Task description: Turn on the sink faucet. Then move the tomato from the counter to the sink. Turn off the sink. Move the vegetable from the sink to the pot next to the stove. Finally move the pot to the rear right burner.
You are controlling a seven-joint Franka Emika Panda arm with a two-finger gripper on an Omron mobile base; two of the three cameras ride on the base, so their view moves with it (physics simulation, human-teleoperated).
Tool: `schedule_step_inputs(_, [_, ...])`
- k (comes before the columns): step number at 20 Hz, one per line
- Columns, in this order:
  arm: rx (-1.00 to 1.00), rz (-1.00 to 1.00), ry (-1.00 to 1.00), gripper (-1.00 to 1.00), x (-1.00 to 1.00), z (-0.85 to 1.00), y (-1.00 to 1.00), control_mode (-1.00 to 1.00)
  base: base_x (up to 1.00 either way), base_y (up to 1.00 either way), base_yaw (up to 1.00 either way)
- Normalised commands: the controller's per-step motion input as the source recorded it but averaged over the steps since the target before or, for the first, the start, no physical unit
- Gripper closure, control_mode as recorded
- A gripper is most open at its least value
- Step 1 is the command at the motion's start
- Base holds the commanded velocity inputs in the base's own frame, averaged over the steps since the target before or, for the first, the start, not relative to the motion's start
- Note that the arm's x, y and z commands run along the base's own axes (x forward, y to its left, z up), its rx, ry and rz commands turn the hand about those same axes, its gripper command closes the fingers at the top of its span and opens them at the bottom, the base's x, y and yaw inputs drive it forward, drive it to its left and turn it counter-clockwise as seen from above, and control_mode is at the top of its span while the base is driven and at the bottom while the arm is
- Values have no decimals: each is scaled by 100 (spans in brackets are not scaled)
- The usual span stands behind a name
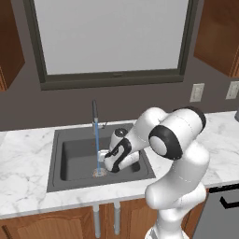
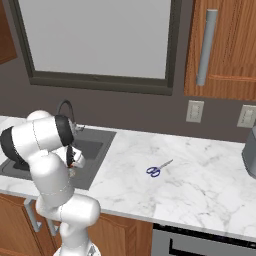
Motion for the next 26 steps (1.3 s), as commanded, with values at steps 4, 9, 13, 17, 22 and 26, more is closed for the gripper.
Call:
schedule_step_inputs(4, [-2, 1, 5, 100, 32, -26, 13, -100, 0, 0, 0])
schedule_step_inputs(9, [-3, 0, 7, 100, 29, -16, 15, -100, 0, 0, 0])
schedule_step_inputs(13, [-4, 0, 9, 100, 30, -20, 16, -100, 0, 0, 0])
schedule_step_inputs(17, [-6, 0, 9, 100, 14, -20, 4, -100, 0, 0, 0])
schedule_step_inputs(22, [-2, 0, 8, 100, 29, -16, 3, -100, 0, 0, 0])
schedule_step_inputs(26, [0, 0, 5, 100, 41, -15, 2, -100, 0, 0, 0])
